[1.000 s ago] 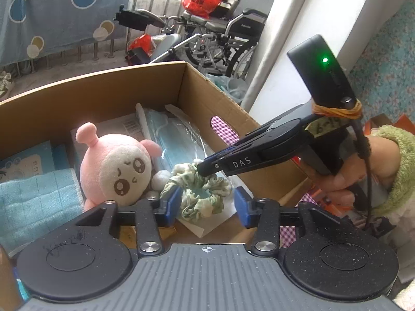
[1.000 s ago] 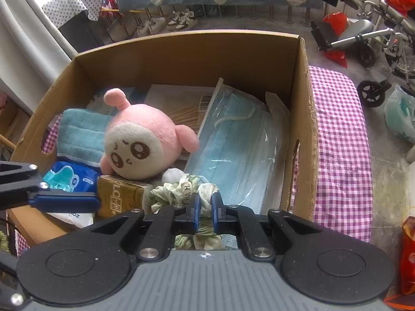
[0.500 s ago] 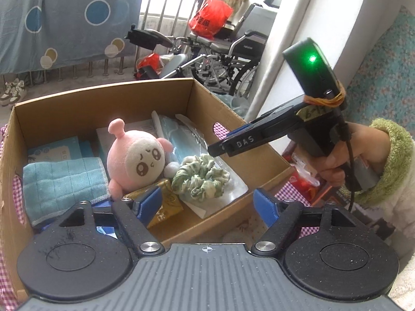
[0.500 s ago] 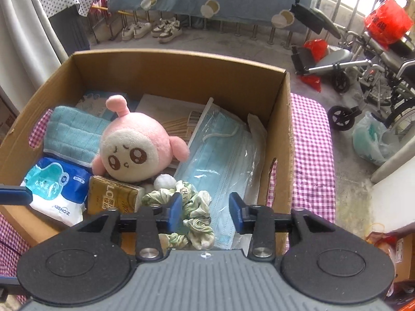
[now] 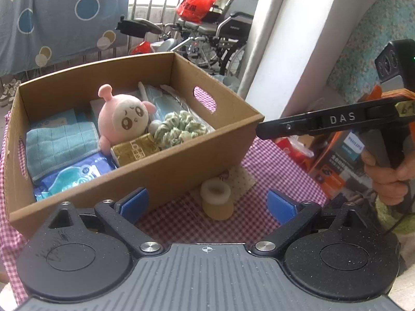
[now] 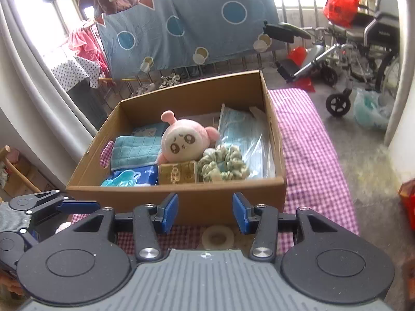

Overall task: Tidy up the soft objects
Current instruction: 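Lower the right gripper onto the white tape roll and close on it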

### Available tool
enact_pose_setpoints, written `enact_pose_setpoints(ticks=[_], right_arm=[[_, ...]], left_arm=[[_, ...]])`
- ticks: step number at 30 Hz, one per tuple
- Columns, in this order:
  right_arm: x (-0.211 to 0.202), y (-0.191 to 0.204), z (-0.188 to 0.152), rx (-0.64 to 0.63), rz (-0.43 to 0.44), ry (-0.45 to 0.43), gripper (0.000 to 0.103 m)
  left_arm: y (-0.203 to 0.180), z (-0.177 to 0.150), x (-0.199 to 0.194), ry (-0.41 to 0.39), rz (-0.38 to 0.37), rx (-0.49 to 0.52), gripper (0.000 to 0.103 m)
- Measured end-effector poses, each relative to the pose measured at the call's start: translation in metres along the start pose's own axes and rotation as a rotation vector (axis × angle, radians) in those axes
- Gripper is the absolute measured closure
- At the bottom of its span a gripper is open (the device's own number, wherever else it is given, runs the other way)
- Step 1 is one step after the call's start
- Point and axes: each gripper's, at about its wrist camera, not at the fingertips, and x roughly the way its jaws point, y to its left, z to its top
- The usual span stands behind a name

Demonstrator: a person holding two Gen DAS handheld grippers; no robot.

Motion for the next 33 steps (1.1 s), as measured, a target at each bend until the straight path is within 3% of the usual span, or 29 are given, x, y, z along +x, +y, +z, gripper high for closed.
enact_pose_setpoints(ticks=[6, 11, 19, 24, 26, 33], right_arm=[[0.014, -0.023, -0.049, 0.183, 0.062, 0.041, 0.054], [0.045, -0.04, -0.066, 0.269, 0.08, 0.096, 0.059], [0.086, -0.043, -0.066, 0.243, 0.08, 0.155, 0.066], [0.103, -0.044, -0.067, 0.211, 0.081, 0.184, 0.077], [0.107, -0.045, -0.067, 0.207, 0.079, 0.192, 0.08], [0.109, -0.049, -0.07, 0.208, 0.086, 0.191, 0.083]], left_arm=[[-0.014, -0.013, 0.045, 0.078, 0.042, 0.069, 0.007], [-0.019, -0.011, 0.089, 0.145, 0.073, 0.121, 0.02], [-0.021, -0.002, 0.128, 0.189, 0.069, 0.108, 0.037], [-0.021, -0.001, 0.138, 0.205, 0.068, 0.11, 0.046], [-0.022, -0.001, 0.14, 0.209, 0.073, 0.113, 0.055], [-0.025, -0.002, 0.143, 0.211, 0.068, 0.111, 0.056]])
